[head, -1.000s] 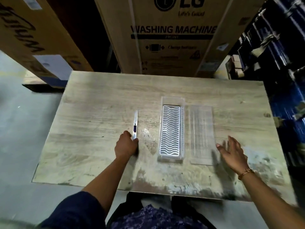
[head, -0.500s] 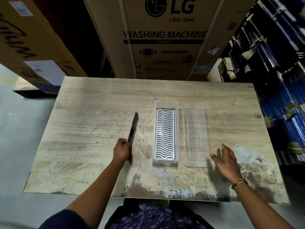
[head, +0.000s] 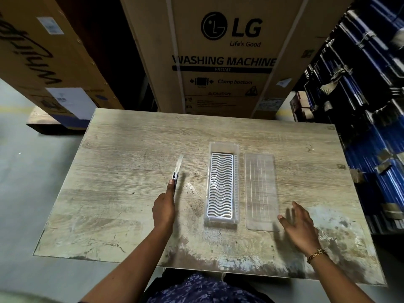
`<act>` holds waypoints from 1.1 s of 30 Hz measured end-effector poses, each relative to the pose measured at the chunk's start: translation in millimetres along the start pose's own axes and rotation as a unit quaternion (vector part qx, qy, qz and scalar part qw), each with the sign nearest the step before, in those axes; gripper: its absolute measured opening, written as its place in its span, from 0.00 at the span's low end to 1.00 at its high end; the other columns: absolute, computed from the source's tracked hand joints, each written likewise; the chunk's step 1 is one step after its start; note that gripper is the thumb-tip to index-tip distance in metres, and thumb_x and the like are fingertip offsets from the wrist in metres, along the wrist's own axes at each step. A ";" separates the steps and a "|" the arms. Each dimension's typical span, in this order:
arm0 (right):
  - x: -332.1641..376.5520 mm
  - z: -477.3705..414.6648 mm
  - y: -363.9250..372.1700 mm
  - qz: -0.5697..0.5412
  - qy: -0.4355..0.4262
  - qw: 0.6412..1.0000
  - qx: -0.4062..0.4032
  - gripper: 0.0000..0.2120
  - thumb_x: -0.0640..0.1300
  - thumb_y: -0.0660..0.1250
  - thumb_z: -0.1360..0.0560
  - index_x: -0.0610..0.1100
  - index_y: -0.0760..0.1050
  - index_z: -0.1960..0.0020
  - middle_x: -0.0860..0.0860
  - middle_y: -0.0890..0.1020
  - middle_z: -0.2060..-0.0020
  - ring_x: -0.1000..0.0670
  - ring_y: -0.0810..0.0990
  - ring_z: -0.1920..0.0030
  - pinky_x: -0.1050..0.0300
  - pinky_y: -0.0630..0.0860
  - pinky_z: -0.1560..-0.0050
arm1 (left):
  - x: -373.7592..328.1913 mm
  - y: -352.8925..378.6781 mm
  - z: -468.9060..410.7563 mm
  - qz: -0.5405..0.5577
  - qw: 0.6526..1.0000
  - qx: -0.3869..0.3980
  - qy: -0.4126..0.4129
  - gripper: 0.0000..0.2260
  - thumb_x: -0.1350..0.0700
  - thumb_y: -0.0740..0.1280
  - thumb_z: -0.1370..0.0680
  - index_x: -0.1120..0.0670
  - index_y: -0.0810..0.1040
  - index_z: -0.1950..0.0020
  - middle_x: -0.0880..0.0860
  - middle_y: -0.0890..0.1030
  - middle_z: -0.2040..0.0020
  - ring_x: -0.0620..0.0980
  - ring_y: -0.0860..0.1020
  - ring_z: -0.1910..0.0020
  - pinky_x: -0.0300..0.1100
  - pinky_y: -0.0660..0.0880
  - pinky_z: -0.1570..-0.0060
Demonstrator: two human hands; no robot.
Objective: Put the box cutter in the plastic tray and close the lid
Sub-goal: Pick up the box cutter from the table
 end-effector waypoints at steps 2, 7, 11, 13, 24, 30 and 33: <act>-0.8 1.1 -0.2 -0.002 -0.003 1.000 0.000 0.37 0.60 0.65 0.24 0.51 0.54 0.21 0.46 0.60 0.22 0.37 0.63 0.25 0.32 0.63 0.30 | -2.0 -2.5 -1.0 -0.001 1.000 -0.006 0.017 0.30 0.28 0.60 0.26 0.55 0.64 0.67 0.54 0.68 0.68 0.53 0.67 0.68 0.49 0.63 0.63; -2.4 3.6 -3.1 0.002 -0.003 1.000 -0.003 0.36 0.58 0.65 0.24 0.51 0.53 0.21 0.45 0.59 0.21 0.37 0.62 0.25 0.33 0.63 0.29 | -3.4 -4.8 -2.6 0.059 0.997 0.029 0.027 0.16 0.46 0.65 0.20 0.54 0.68 0.62 0.53 0.72 0.66 0.51 0.67 0.70 0.48 0.64 0.65; -4.8 4.9 -3.9 0.002 -0.002 1.000 -0.005 0.36 0.57 0.65 0.24 0.51 0.54 0.21 0.45 0.60 0.22 0.36 0.64 0.26 0.33 0.63 0.30 | -6.9 -6.0 0.9 0.083 0.995 0.049 0.024 0.06 0.56 0.62 0.19 0.57 0.74 0.53 0.56 0.76 0.61 0.50 0.69 0.70 0.43 0.66 0.69; -5.7 5.5 -3.8 0.001 -0.001 1.000 -0.007 0.36 0.57 0.66 0.24 0.51 0.54 0.21 0.45 0.61 0.22 0.36 0.64 0.26 0.34 0.64 0.30 | -10.2 -6.1 5.4 0.098 0.993 0.057 0.020 0.05 0.61 0.60 0.19 0.57 0.76 0.51 0.55 0.77 0.60 0.49 0.69 0.69 0.42 0.65 0.70; -5.4 3.1 1.9 -0.012 -0.007 1.000 -0.009 0.37 0.58 0.66 0.24 0.51 0.54 0.21 0.45 0.61 0.22 0.37 0.65 0.26 0.32 0.66 0.31 | -26.7 -9.1 21.7 0.162 0.982 0.093 0.009 0.11 0.60 0.58 0.19 0.54 0.79 0.45 0.54 0.77 0.61 0.48 0.67 0.70 0.42 0.62 0.69; -4.7 7.9 2.4 -0.009 -0.004 1.000 -0.009 0.37 0.58 0.66 0.24 0.51 0.54 0.21 0.45 0.60 0.22 0.37 0.64 0.26 0.32 0.65 0.30 | -37.4 -10.0 23.8 0.152 0.981 0.121 0.014 0.09 0.62 0.61 0.17 0.57 0.79 0.41 0.57 0.84 0.54 0.48 0.74 0.67 0.39 0.71 0.70; -7.2 10.7 4.0 -0.009 -0.002 1.000 -0.007 0.37 0.59 0.66 0.24 0.51 0.54 0.21 0.45 0.60 0.22 0.37 0.65 0.26 0.32 0.65 0.30 | -56.3 -19.3 16.2 -0.074 0.980 0.152 0.107 0.12 0.62 0.60 0.18 0.57 0.80 0.39 0.58 0.84 0.50 0.51 0.83 0.61 0.45 0.79 0.64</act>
Point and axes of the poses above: each hand's wrist, its own z-axis away from the middle knuckle, its own y-axis out of the palm, x = y × z, the point moved 5 cm from there along -z, towards the middle knuckle
